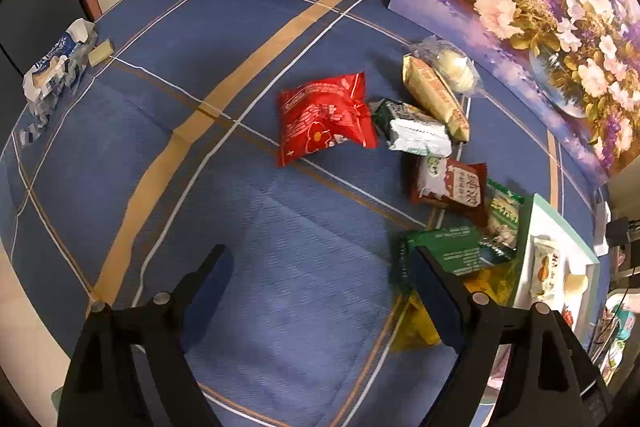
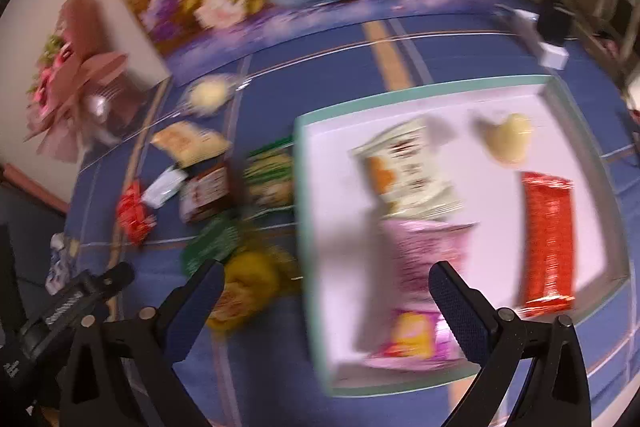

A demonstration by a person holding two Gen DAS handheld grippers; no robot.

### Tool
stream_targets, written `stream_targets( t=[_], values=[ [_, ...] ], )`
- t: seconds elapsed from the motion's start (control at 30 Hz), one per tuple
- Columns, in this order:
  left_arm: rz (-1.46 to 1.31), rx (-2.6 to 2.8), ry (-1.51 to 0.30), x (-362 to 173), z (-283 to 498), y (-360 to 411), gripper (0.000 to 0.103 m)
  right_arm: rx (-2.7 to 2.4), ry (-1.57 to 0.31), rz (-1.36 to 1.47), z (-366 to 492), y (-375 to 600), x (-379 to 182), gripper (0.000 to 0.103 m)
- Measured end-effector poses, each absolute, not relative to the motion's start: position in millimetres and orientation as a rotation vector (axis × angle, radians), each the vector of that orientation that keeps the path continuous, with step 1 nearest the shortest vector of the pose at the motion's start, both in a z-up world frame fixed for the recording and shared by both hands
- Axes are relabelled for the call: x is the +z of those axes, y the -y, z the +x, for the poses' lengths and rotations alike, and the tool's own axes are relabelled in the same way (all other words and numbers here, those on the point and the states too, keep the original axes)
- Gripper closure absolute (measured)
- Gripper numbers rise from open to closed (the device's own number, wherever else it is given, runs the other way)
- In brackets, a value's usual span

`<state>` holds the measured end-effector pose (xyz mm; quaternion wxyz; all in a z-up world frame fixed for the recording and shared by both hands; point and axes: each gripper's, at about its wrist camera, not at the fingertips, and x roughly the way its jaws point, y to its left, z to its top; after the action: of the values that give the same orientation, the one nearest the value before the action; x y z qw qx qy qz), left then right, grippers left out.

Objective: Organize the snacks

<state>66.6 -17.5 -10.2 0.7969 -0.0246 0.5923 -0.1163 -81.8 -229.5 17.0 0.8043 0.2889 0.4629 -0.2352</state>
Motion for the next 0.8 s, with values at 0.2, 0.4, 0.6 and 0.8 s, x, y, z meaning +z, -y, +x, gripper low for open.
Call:
stream_targets(
  t=[0.2, 0.4, 0.6, 0.8],
  values=[
    [-0.028, -0.227, -1.323, -23.8, 67.0, 19.6, 0.013, -0.456, -1.026, 0.617, -59.8, 199.0, 8.7, 0.000],
    [-0.056, -0.168, -1.363, -37.6, 69.3, 5.5, 0.013, -0.466, -1.075, 0.647, -49.4, 186.9, -7.9, 0.018],
    [-0.087, -0.142, -1.374, -42.7, 72.9, -3.6, 0.013, -0.457, -1.097, 0.679, -43.9, 181.4, -15.6, 0.034],
    [-0.093, -0.162, -1.381, -43.7, 74.6, 0.5, 0.013, -0.444, -1.099, 0.749, -39.0, 183.0, -26.3, 0.039]
  ],
)
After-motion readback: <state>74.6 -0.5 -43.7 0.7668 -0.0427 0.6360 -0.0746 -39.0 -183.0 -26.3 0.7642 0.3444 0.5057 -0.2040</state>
